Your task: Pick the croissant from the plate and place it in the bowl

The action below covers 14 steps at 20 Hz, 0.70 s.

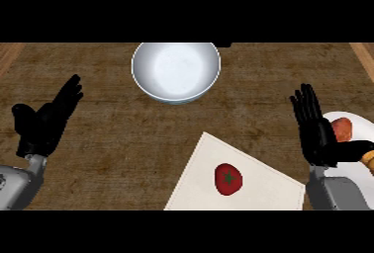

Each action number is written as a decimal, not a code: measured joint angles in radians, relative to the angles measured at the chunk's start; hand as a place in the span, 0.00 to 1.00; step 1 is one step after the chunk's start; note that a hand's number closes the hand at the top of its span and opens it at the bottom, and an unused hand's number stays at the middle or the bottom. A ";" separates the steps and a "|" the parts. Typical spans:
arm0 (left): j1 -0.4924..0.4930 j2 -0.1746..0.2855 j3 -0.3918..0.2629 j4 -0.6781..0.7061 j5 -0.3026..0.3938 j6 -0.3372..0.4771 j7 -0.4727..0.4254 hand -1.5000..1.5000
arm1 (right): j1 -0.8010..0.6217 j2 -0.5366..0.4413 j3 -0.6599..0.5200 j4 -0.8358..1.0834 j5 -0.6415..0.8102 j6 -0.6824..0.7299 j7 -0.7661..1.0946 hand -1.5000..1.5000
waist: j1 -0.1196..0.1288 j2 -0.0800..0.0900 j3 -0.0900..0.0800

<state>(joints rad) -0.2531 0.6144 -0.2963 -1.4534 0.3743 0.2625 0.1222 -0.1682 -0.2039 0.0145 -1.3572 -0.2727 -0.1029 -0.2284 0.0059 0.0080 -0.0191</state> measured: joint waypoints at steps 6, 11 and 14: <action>0.000 -0.002 0.040 0.008 0.036 -0.056 -0.004 0.50 | 0.032 -0.256 -0.103 0.079 -0.132 0.335 0.055 1.00 | -0.011 -0.005 0.016; 0.011 -0.011 0.050 0.007 0.083 -0.110 0.010 0.50 | 0.094 -0.428 -0.132 0.139 0.040 0.420 -0.209 0.00 | -0.013 -0.007 0.017; 0.005 -0.026 0.052 0.007 0.090 -0.125 0.022 0.50 | 0.147 -0.456 -0.154 0.196 0.077 0.492 -0.417 0.00 | -0.014 -0.006 0.020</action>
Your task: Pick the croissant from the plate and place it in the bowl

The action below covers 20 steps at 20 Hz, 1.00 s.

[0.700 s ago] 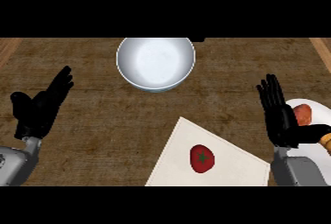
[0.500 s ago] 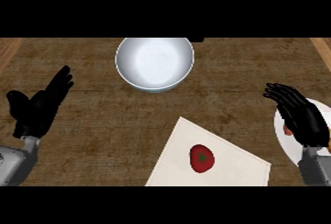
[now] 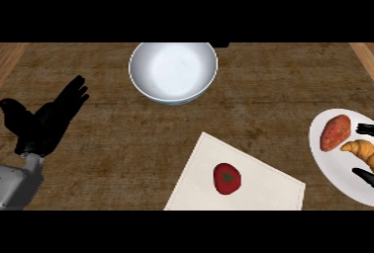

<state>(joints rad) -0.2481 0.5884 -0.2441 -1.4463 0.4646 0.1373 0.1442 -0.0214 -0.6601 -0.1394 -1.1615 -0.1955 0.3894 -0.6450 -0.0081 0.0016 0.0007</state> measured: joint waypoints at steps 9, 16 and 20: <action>0.000 -0.014 0.034 0.000 0.000 -0.043 0.028 0.50 | 0.074 -0.194 -0.099 -0.046 0.097 -0.025 -0.075 0.00 | -0.001 -0.003 -0.001; 0.013 -0.039 0.030 -0.010 -0.029 -0.035 0.026 0.50 | 0.099 -0.370 -0.094 -0.191 0.184 0.030 0.115 0.00 | -0.001 -0.004 -0.003; 0.012 -0.056 0.032 -0.013 -0.047 -0.030 0.034 0.50 | 0.114 -0.408 -0.062 -0.309 0.232 0.057 0.240 0.00 | -0.001 -0.004 -0.003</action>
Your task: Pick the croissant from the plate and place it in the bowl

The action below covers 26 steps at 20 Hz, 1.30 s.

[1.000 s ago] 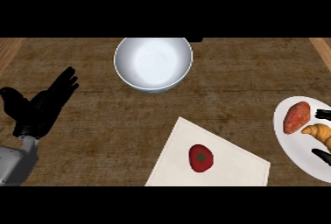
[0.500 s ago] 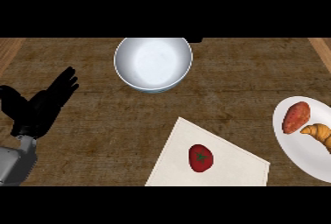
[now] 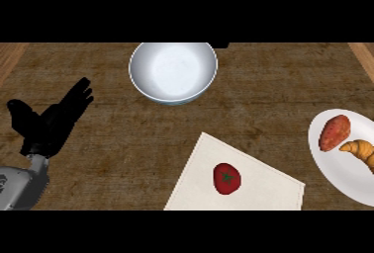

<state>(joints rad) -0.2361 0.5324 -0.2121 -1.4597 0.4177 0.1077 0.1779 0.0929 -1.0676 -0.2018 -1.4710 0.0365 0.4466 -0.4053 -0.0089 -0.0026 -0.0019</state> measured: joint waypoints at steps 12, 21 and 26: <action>0.023 -0.020 0.049 -0.012 -0.027 -0.056 0.009 0.50 | -0.059 -0.033 0.070 -0.153 0.126 0.139 0.285 0.00 | 0.010 0.002 0.001; 0.029 -0.060 0.100 -0.020 -0.076 -0.089 0.032 0.50 | -0.099 0.051 0.085 -0.167 0.259 0.210 0.359 0.00 | 0.010 0.002 0.002; 0.036 -0.085 0.119 -0.017 -0.102 -0.120 0.030 0.50 | -0.121 0.085 0.094 -0.120 0.362 0.221 0.335 0.00 | 0.010 0.003 0.002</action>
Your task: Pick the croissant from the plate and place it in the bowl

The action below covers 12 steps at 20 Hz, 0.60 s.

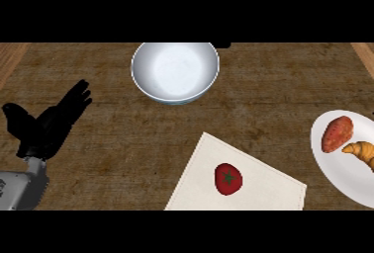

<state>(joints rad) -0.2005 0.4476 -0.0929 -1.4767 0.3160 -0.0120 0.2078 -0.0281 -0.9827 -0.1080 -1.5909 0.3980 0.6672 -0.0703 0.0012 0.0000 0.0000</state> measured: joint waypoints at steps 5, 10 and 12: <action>-0.024 -0.019 0.036 0.006 -0.021 -0.020 0.029 0.50 | -0.015 0.047 -0.006 0.038 0.083 0.002 -0.032 0.00 | -0.001 0.000 0.000; -0.027 -0.029 0.074 0.007 -0.036 -0.053 0.043 0.50 | -0.035 0.100 -0.009 0.043 0.142 0.022 -0.023 0.00 | -0.001 0.000 0.000; -0.026 -0.042 0.077 -0.006 -0.043 -0.055 0.056 0.50 | -0.048 0.111 -0.004 0.093 0.180 0.005 -0.055 0.00 | 0.000 0.000 0.000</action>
<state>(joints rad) -0.2264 0.4051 -0.0156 -1.4827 0.2725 -0.0666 0.2637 -0.0758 -0.8718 -0.1122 -1.4977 0.5781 0.6726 -0.1254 0.0014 0.0001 0.0001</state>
